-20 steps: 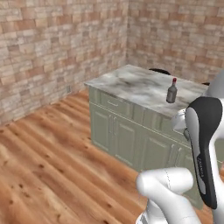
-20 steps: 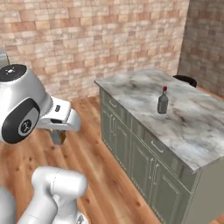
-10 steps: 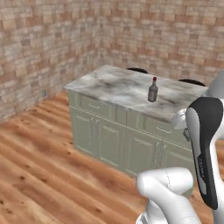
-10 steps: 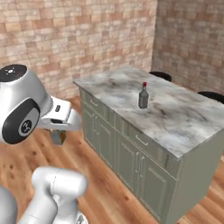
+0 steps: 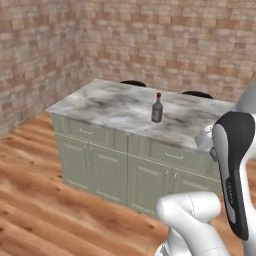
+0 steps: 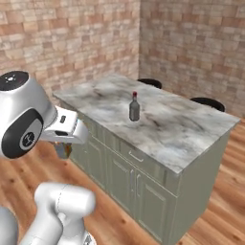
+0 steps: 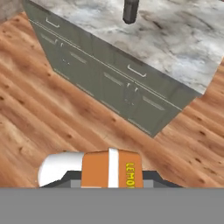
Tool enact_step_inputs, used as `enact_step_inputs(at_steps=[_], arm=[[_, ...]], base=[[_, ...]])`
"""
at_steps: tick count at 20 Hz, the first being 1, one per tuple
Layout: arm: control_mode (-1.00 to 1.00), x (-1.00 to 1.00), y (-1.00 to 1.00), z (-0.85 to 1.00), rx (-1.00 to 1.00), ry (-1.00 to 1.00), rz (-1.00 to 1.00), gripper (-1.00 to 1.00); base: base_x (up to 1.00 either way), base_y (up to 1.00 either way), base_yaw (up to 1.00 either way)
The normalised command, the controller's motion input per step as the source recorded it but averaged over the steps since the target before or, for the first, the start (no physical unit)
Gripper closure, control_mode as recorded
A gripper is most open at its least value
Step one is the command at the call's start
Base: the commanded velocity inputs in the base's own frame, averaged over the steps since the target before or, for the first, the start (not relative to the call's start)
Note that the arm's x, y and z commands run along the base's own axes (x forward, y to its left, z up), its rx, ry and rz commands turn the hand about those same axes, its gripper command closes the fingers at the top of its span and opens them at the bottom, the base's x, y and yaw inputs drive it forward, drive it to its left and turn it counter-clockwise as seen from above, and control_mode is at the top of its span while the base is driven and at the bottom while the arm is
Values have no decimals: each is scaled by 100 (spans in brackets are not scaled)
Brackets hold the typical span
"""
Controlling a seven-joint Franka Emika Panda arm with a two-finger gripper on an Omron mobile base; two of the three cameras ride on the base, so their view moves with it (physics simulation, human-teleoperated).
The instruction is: Move the drinks to the dining counter.
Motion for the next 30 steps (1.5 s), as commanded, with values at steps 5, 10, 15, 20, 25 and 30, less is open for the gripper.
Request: enact_step_inputs(at_steps=[5,10,15,20,25,30], arm=[[100,0,0,0,0,0,0,100],[100,0,0,0,0,0,0,100],[100,0,0,0,0,0,0,100],[100,0,0,0,0,0,0,100],[100,0,0,0,0,0,0,100],[100,0,0,0,0,0,0,100]], base=[[55,0,-29],[54,0,-32],[56,3,-31],[40,23,-26],[2,52,-16],[7,35,-18]])
